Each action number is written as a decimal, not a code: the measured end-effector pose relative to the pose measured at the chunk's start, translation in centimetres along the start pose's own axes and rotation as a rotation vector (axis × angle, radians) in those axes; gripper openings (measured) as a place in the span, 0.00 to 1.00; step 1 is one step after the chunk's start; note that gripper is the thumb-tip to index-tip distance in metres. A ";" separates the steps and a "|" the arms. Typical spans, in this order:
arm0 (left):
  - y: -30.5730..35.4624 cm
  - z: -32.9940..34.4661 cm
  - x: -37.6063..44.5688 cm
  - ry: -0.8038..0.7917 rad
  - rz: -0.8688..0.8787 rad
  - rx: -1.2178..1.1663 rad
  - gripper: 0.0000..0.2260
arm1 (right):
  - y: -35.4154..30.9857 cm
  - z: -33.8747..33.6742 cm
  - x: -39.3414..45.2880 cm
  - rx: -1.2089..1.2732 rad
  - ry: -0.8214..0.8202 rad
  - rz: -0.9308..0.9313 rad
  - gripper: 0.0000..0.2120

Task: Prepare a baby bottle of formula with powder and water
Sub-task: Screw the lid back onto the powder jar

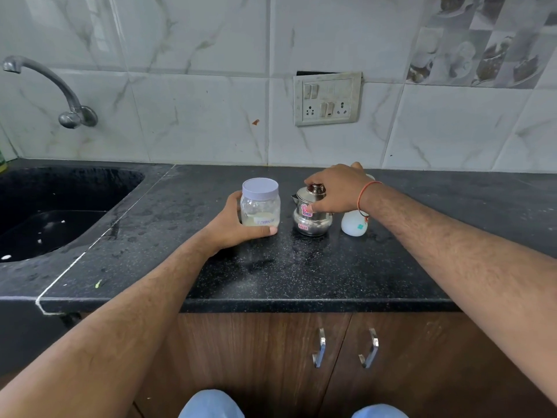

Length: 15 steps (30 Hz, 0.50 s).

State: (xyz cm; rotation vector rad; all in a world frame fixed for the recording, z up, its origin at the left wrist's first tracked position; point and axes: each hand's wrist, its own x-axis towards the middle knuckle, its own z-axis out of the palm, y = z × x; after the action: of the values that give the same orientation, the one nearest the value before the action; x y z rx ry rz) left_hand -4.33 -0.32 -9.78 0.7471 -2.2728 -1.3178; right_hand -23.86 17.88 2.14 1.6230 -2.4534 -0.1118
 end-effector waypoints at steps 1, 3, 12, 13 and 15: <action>-0.1 0.2 0.0 0.062 0.000 -0.007 0.58 | -0.1 -0.1 -0.1 0.001 -0.001 -0.001 0.31; -0.5 0.5 0.1 0.131 0.005 -0.013 0.57 | -0.3 -0.1 -0.2 -0.005 -0.001 0.000 0.31; -0.3 0.9 0.0 0.111 0.016 -0.044 0.44 | -0.4 0.4 -0.1 -0.049 0.028 0.002 0.32; -0.5 0.9 0.1 0.116 0.017 -0.041 0.44 | -0.2 0.4 -0.4 -0.049 0.046 -0.004 0.34; -0.5 0.9 0.0 0.120 0.021 -0.043 0.44 | 0.2 0.8 -1.8 0.000 0.205 -0.008 0.40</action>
State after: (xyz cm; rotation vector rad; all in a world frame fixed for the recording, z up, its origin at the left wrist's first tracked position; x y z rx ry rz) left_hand -4.76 0.05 -10.64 0.7642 -2.1461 -1.2727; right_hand -23.53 19.58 1.15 1.5597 -2.2932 0.0508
